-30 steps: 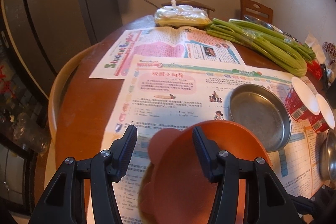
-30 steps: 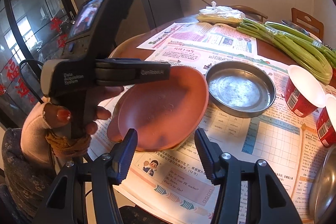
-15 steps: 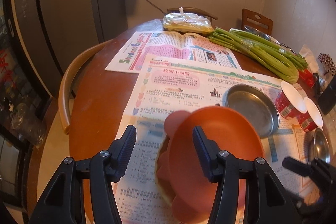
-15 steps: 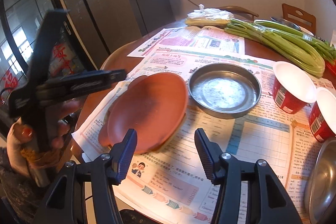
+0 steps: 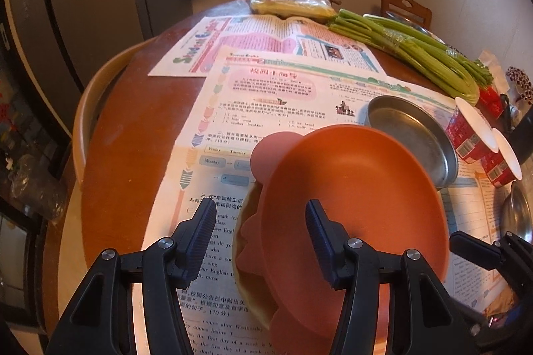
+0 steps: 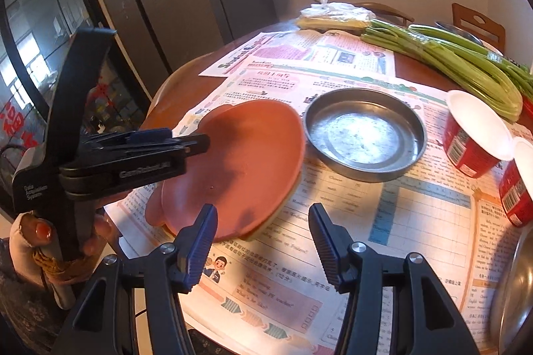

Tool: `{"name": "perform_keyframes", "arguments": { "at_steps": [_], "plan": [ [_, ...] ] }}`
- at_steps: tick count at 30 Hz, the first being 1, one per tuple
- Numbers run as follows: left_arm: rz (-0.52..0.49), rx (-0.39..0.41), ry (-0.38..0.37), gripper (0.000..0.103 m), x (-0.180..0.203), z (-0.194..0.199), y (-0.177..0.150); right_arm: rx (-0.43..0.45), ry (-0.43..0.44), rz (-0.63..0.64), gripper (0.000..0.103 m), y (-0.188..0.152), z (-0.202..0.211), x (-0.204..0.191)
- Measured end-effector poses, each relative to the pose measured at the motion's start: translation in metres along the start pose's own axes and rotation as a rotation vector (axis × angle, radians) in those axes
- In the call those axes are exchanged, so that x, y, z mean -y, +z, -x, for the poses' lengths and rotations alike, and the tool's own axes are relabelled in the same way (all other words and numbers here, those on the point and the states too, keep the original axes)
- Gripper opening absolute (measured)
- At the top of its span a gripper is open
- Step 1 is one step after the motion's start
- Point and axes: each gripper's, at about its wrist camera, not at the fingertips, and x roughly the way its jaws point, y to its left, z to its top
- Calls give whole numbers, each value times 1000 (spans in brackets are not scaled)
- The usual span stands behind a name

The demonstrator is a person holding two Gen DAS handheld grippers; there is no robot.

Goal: Organize plates and bowls
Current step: 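Carry the pink plate over the yellow plate, lower it on, release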

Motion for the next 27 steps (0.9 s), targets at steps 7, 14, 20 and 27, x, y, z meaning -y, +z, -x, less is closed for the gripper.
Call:
{"name": "perform_keyframes", "arguments": {
  "at_steps": [7,14,20,27],
  "plan": [
    [15,-17,-26,58,-2,-7,0,-17,-16,68,58,3,-13,-24],
    [-1,-18,-10,58,-1,-6,-1,-14,-30,129,58,1,-14,-41],
    [14,-11,-23,58,-6,1,-1,-12,-7,110,58,0,-9,-36],
    [29,22,23,57,-11,13,1,5,-8,90,58,-1,0,-29]
  ]
}}
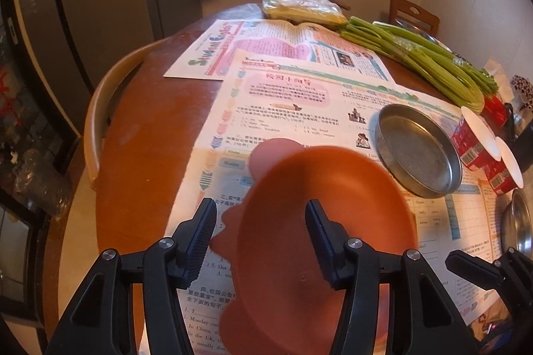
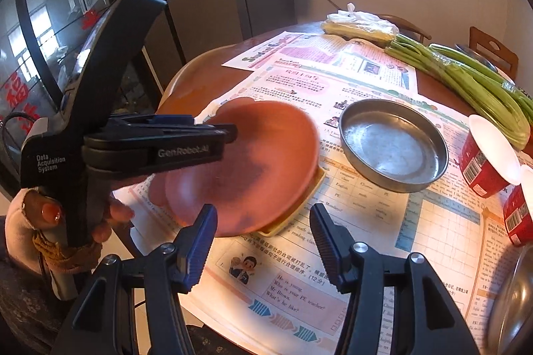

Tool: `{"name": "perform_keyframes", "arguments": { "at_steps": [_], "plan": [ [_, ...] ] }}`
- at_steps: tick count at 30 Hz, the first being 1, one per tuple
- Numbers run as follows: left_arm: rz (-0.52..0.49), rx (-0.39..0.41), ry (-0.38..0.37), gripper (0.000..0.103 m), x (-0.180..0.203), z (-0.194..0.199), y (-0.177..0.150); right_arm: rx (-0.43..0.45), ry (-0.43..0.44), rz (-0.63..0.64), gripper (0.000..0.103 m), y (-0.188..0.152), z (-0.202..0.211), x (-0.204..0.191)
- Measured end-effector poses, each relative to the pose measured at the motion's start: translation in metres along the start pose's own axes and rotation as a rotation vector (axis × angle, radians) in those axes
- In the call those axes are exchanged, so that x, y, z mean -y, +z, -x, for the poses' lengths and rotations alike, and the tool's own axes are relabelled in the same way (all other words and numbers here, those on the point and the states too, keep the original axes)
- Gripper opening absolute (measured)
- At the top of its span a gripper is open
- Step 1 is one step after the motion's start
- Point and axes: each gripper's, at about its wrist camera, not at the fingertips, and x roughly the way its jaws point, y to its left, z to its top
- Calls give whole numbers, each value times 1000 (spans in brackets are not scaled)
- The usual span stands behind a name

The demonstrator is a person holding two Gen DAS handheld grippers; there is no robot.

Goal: Organize plates and bowls
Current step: 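Carry the pink plate over the yellow plate, lower it on, release, then move the open left tool to the shallow steel pan rim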

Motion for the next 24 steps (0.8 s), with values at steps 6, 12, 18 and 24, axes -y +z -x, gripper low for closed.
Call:
{"name": "perform_keyframes", "arguments": {
  "at_steps": [6,12,18,24],
  "plan": [
    [7,17,14,58,-2,7,1,24,1,-22,58,-1,11,8],
    [37,55,43,58,-6,19,3,52,-2,-44,58,-1,23,16],
    [57,114,36,58,-6,41,8,64,-8,-70,58,-3,29,26],
    [32,142,5,58,6,56,13,98,-18,-120,58,-2,42,44]
  ]
}}
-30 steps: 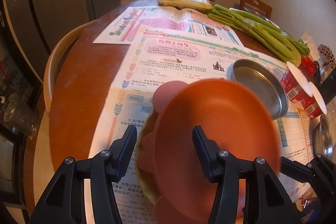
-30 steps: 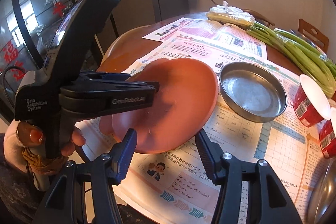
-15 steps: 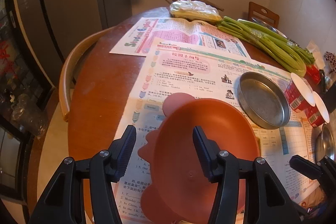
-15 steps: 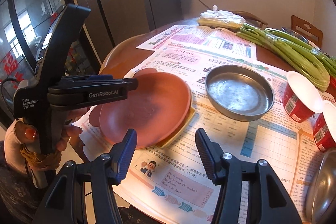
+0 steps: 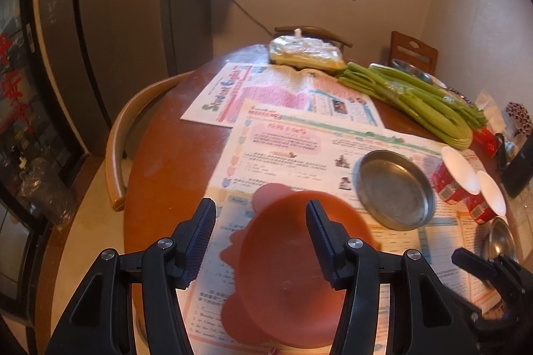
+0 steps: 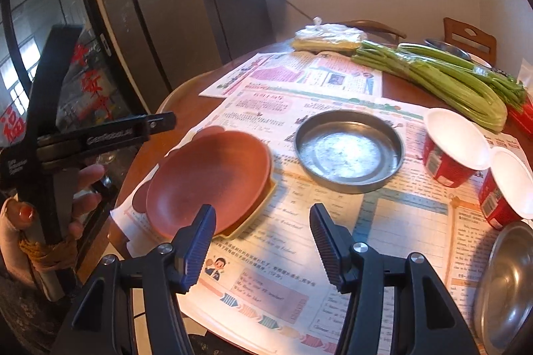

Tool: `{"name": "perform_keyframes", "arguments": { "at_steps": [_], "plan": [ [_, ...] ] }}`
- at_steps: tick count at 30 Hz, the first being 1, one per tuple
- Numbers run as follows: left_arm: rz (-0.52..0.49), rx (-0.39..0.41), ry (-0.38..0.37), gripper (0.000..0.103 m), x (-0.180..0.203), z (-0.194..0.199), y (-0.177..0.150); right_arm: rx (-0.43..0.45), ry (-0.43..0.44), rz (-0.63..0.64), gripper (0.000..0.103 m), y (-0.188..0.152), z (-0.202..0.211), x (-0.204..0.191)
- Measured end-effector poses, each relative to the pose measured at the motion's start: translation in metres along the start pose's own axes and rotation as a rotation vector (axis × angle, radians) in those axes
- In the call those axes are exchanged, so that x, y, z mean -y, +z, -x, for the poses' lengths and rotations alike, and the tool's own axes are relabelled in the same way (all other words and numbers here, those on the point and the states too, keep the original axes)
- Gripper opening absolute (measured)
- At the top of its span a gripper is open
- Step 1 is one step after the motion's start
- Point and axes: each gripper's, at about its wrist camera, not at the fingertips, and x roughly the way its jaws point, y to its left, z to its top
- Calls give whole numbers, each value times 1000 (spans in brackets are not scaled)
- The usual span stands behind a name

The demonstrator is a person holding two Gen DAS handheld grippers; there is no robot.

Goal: Organize plates and bowls
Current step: 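Move the open left tool to the shallow steel pan rim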

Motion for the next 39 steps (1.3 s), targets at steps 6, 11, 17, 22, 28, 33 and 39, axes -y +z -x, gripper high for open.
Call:
{"name": "perform_keyframes", "arguments": {
  "at_steps": [6,11,17,22,28,33,39],
  "plan": [
    [-38,6,-31,58,21,5,8,39,-14,-72,58,7,17,26],
    [-64,-4,-44,58,38,2,20,62,-30,-120,59,14,29,50],
    [-87,-9,-58,58,56,-2,37,55,-36,-153,59,23,31,70],
    [-108,-28,-70,58,70,-12,48,43,-36,-173,59,30,28,83],
    [-146,-60,-93,58,87,-28,55,26,-43,-197,59,37,22,94],
    [-169,-86,-105,58,97,-42,60,2,-44,-223,59,39,16,103],
    [-189,-132,-128,58,105,-62,62,-23,-65,-276,59,35,9,122]
  ]
}}
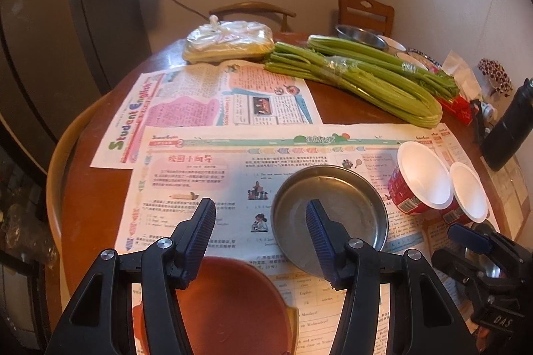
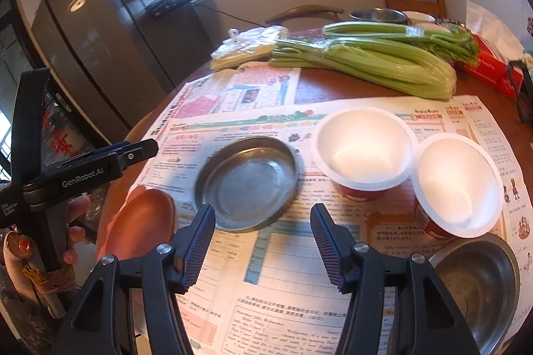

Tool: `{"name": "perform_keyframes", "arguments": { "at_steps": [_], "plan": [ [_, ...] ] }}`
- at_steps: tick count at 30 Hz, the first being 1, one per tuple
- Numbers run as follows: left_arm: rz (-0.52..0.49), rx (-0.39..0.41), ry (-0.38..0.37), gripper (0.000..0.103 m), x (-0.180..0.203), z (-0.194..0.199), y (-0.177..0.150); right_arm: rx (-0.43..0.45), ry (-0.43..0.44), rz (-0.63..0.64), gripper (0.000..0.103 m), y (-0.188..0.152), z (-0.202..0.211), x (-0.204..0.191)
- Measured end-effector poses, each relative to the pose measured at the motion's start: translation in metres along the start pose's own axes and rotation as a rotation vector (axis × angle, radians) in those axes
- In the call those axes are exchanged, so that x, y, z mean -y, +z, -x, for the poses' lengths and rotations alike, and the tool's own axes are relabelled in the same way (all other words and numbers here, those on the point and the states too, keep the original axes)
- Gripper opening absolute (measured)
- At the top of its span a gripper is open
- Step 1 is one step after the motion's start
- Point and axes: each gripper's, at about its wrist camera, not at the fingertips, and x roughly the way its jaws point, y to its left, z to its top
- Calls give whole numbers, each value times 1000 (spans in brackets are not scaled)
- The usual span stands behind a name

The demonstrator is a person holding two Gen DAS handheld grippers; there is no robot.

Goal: Organize plates and bowls
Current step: 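Move the open left tool to the shallow steel pan rim, then close the left tool on the steel pan rim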

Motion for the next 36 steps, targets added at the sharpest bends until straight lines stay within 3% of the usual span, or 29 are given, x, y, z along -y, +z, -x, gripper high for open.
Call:
{"name": "perform_keyframes", "arguments": {
  "at_steps": [10,16,24,36],
  "plan": [
    [-58,-89,-27,58,13,-46,9,-68,4,-24,59,0,-27,-2],
    [-75,-151,-43,58,19,-80,3,-100,-47,-8,59,0,-53,-11],
    [-83,-191,-69,58,22,-97,-3,-116,-99,11,59,-3,-73,-10],
    [-98,-226,-68,57,28,-113,-4,-119,-108,28,59,0,-86,-7]
  ]
}}
